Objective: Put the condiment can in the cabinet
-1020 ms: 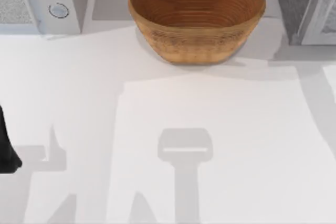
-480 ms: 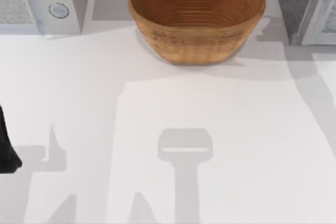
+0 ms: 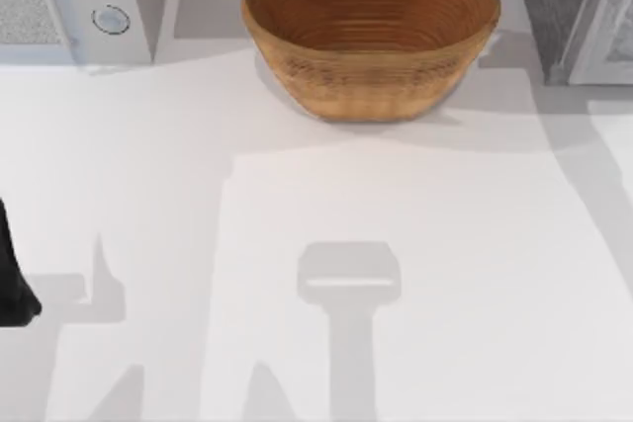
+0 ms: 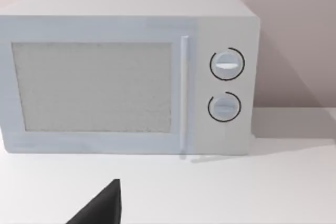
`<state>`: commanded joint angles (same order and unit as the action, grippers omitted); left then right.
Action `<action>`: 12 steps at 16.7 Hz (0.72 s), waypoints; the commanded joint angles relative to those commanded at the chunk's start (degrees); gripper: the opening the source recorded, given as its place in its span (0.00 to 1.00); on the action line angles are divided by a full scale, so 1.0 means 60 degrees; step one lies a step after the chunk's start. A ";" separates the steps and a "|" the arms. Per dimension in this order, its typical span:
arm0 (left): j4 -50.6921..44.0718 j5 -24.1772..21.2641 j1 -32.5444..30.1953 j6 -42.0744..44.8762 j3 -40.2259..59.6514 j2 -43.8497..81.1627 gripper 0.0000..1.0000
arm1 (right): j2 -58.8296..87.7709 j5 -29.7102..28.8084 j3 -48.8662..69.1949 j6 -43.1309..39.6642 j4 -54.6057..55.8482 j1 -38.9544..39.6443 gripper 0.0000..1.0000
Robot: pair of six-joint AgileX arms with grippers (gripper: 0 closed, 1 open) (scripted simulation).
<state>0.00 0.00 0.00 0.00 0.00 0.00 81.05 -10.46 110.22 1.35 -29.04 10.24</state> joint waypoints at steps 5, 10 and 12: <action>0.0000 0.0000 0.0000 0.0000 0.0000 0.0000 1.00 | 0.2144 0.0277 0.1714 -0.0044 0.0259 -0.0257 0.00; 0.0000 0.0000 0.0000 0.0000 0.0000 0.0000 1.00 | 0.4025 0.0483 0.3266 -0.0060 0.0572 -0.0652 0.00; 0.0000 0.0000 0.0000 0.0000 0.0000 0.0000 1.00 | 0.4305 0.0564 0.3578 -0.0059 0.0670 -0.0728 0.00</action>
<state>0.00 0.00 0.00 0.00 0.00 0.00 106.88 -7.07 131.69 1.00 -25.02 5.88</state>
